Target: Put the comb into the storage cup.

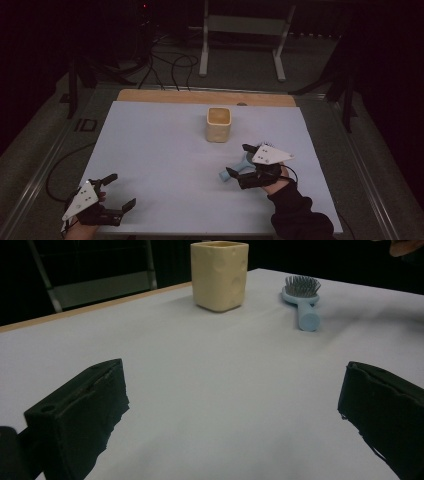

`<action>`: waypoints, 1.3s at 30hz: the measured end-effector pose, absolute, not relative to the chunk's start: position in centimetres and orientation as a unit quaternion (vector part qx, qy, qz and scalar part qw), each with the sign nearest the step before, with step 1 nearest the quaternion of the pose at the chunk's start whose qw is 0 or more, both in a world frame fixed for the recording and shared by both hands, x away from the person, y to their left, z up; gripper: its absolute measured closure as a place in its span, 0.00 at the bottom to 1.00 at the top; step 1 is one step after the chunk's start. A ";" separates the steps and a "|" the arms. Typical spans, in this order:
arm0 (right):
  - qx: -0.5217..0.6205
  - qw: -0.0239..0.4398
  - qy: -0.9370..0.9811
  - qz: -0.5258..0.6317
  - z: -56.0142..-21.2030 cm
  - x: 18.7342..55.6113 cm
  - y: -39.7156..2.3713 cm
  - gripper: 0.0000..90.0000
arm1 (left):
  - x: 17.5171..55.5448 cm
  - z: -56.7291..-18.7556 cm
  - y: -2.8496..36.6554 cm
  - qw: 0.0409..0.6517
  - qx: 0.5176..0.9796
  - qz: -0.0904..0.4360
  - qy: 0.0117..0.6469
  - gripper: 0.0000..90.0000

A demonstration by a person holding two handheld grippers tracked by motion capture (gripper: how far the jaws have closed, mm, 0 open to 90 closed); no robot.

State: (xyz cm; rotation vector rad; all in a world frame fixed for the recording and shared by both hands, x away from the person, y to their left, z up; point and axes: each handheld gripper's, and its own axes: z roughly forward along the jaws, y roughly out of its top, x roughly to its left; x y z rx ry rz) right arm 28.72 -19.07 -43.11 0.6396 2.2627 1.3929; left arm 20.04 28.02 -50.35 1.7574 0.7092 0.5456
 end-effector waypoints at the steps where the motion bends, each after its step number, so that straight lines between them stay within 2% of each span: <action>1: 0.230 0.201 0.813 0.496 -43.2 28.9 -18.8 0.12 | 20.0 -50.3 28.0 0.553 0.743 0.231 0.300 0.00; 6: 0.235 0.174 0.821 0.491 -44.1 30.2 -17.8 0.12 | 20.0 -50.3 28.0 0.552 0.743 0.232 0.301 0.00; 19: 0.245 0.139 0.840 0.464 -46.5 32.5 -16.5 0.12 | 20.0 -50.3 28.1 0.557 0.739 0.230 0.301 0.00; 31: 0.252 0.115 0.857 0.434 -48.1 33.9 -15.6 0.18 | 20.1 -50.4 28.1 0.557 0.740 0.227 0.300 0.00; 39: 0.258 0.102 0.871 0.407 -48.6 34.7 -15.1 0.28 | 20.0 -50.4 28.1 0.555 0.741 0.228 0.301 0.00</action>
